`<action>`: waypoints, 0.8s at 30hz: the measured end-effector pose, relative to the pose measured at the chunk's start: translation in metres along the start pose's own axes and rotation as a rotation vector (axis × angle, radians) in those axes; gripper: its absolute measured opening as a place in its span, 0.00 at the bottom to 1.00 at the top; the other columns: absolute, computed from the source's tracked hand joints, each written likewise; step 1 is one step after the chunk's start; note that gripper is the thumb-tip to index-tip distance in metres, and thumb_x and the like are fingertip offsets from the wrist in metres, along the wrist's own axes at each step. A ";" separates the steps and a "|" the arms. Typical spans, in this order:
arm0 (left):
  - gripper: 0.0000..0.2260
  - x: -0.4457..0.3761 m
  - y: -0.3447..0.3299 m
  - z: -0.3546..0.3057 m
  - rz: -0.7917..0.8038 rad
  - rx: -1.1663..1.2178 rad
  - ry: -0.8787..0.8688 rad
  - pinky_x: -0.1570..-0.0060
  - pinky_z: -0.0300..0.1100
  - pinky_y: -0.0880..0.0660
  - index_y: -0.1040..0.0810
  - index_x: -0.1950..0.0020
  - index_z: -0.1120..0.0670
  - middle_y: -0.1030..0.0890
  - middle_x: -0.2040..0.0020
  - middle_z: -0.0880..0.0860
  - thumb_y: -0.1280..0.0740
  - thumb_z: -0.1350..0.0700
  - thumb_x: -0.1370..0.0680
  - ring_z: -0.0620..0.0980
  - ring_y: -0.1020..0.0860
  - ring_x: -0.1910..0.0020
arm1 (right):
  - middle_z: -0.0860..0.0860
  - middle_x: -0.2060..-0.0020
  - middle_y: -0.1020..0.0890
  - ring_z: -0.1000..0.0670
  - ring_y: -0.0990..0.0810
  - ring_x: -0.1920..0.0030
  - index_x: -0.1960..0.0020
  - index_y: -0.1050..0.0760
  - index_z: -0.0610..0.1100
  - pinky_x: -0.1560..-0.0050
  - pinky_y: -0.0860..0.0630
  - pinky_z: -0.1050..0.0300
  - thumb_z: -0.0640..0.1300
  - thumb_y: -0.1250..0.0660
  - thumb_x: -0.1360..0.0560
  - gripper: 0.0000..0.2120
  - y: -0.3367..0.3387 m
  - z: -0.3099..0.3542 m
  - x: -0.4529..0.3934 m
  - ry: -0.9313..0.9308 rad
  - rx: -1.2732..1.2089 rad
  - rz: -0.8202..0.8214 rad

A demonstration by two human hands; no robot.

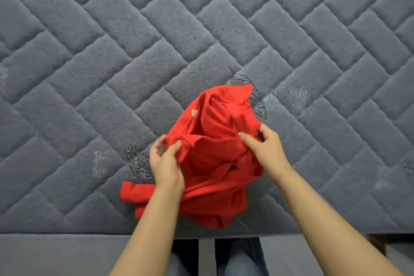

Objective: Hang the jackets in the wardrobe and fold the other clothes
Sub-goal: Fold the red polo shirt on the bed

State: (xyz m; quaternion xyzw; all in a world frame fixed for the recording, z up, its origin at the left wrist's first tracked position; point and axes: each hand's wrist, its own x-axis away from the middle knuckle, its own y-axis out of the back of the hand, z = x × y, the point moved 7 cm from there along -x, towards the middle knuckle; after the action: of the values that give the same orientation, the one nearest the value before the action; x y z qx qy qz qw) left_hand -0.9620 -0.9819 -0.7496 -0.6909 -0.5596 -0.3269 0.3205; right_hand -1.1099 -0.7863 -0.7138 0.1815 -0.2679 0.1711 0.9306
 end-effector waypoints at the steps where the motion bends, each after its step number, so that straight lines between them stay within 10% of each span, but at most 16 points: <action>1: 0.17 -0.002 0.002 -0.012 0.070 0.001 -0.050 0.55 0.37 0.23 0.27 0.52 0.54 0.21 0.56 0.53 0.39 0.76 0.27 0.46 0.21 0.60 | 0.44 0.57 0.17 0.54 0.24 0.56 0.50 0.21 0.38 0.51 0.24 0.52 0.37 0.27 0.27 0.07 -0.003 -0.004 0.011 -0.022 0.050 0.127; 5: 0.15 -0.007 0.024 -0.032 0.144 0.070 0.032 0.52 0.35 0.27 0.33 0.63 0.53 0.22 0.70 0.48 0.42 0.71 0.22 0.41 0.22 0.67 | 0.49 0.48 0.17 0.55 0.20 0.48 0.45 0.18 0.44 0.42 0.25 0.58 0.44 0.28 0.27 0.11 -0.011 -0.034 0.059 -0.261 0.050 0.641; 10: 0.06 0.001 0.041 0.007 0.032 -0.091 0.226 0.42 0.43 0.28 0.24 0.44 0.53 0.18 0.54 0.49 0.36 0.57 0.21 0.47 0.22 0.51 | 0.43 0.42 0.19 0.52 0.20 0.47 0.39 0.22 0.40 0.48 0.25 0.68 0.32 0.35 0.23 0.14 0.027 -0.054 0.018 -0.309 -0.022 0.180; 20: 0.16 0.034 -0.007 0.020 0.207 -0.179 0.000 0.33 0.53 0.29 0.30 0.29 0.56 0.22 0.35 0.58 0.42 0.55 0.17 0.56 0.24 0.35 | 0.56 0.44 0.18 0.59 0.20 0.43 0.40 0.26 0.52 0.41 0.25 0.62 0.47 0.26 0.28 0.19 -0.070 -0.021 -0.004 -0.216 -0.067 0.545; 24: 0.09 0.070 -0.016 -0.026 0.242 -0.150 -0.141 0.34 0.55 0.28 0.24 0.40 0.51 0.19 0.40 0.55 0.39 0.54 0.18 0.54 0.21 0.39 | 0.50 0.58 0.14 0.55 0.18 0.60 0.55 0.18 0.46 0.55 0.21 0.59 0.51 0.28 0.26 0.09 -0.072 0.016 0.016 -0.206 -0.051 0.597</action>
State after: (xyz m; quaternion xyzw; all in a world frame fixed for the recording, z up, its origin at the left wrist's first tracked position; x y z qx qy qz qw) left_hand -0.9686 -0.9612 -0.6766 -0.7966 -0.4673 -0.2773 0.2651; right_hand -1.0742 -0.8526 -0.7096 0.0875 -0.4063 0.4108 0.8115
